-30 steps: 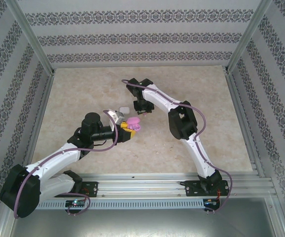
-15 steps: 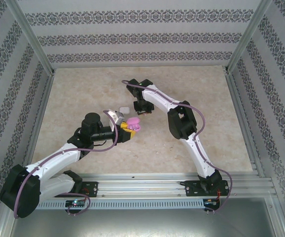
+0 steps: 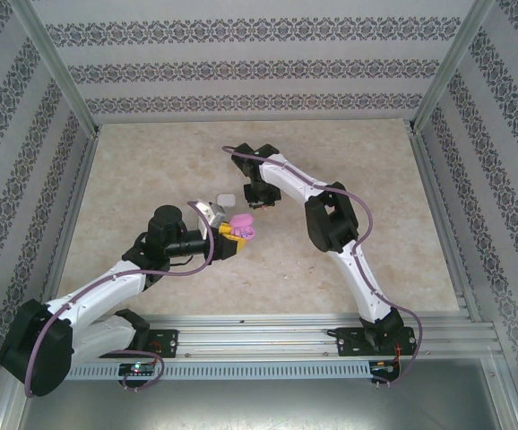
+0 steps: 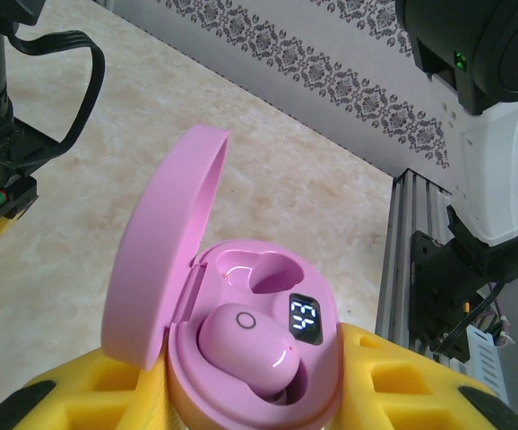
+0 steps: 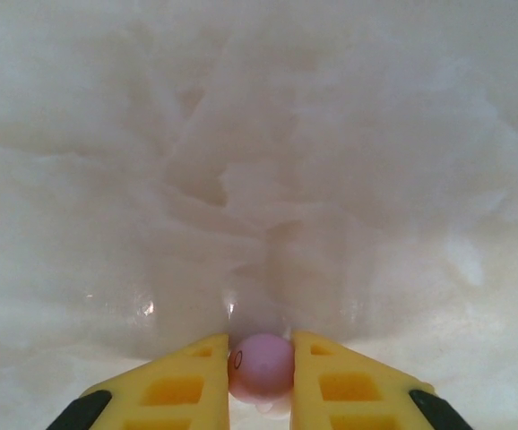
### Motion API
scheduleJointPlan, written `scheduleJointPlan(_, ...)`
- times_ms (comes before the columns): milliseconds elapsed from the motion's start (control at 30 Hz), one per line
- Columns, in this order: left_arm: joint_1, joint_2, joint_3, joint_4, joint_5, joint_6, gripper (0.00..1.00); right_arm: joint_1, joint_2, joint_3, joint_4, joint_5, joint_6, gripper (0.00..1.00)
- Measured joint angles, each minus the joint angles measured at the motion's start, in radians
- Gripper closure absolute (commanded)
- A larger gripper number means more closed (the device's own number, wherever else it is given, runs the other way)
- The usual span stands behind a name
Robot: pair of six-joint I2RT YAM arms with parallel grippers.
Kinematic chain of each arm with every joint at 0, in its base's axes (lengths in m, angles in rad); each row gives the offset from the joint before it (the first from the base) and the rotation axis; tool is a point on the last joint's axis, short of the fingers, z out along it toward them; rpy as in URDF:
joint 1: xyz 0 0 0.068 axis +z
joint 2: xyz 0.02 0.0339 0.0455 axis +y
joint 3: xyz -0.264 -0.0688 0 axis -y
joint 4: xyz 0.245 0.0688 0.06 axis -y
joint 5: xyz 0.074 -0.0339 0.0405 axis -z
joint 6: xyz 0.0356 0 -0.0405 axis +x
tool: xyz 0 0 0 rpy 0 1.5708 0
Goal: Insert the wireless bluetooth earbuds into the charging case
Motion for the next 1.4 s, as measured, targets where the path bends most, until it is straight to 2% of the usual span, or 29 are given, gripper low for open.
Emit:
scheduleJointPlan(167, 0.000, -0.012, 0.000, -0.008, 0.000, 0.000, 0.93, -0.014, -0.113, -0.192, 0.054, -0.060, -0.014, 0.83)
scheduleJointPlan(467, 0.000, -0.040, 0.000, -0.029, 0.000, 0.003, 0.93, 0.005, -0.507, -0.793, 0.195, -0.183, -0.021, 0.81)
scheduleJointPlan(600, 0.000, -0.041, 0.000, -0.036, 0.000, 0.003, 0.93, 0.043, -0.567, -0.940, 0.232, -0.198, -0.018, 0.79)
scheduleJointPlan(700, 0.000, -0.040, 0.000, -0.036, 0.000, 0.003, 0.93, 0.060, -0.578, -0.962, 0.267, -0.189, -0.016, 0.76)
scheduleJointPlan(800, 0.000, -0.040, 0.000, -0.036, 0.000, 0.003, 0.93, 0.067, -0.576, -0.963, 0.270, -0.177, -0.014, 0.68)
scheduleJointPlan(933, 0.000, -0.037, 0.000, -0.037, 0.000, 0.003, 0.93, 0.078, -0.577, -0.960, 0.272, -0.163, -0.016, 0.64)
scheduleJointPlan(1200, 0.000, -0.037, 0.000, -0.037, 0.000, 0.003, 0.93, 0.094, -0.604, -0.919, 0.178, -0.081, 0.007, 0.62)
scheduleJointPlan(1400, 0.000, -0.038, 0.000, -0.037, 0.000, 0.003, 0.93, 0.148, -0.632, -0.871, 0.129, -0.031, 0.044, 0.64)
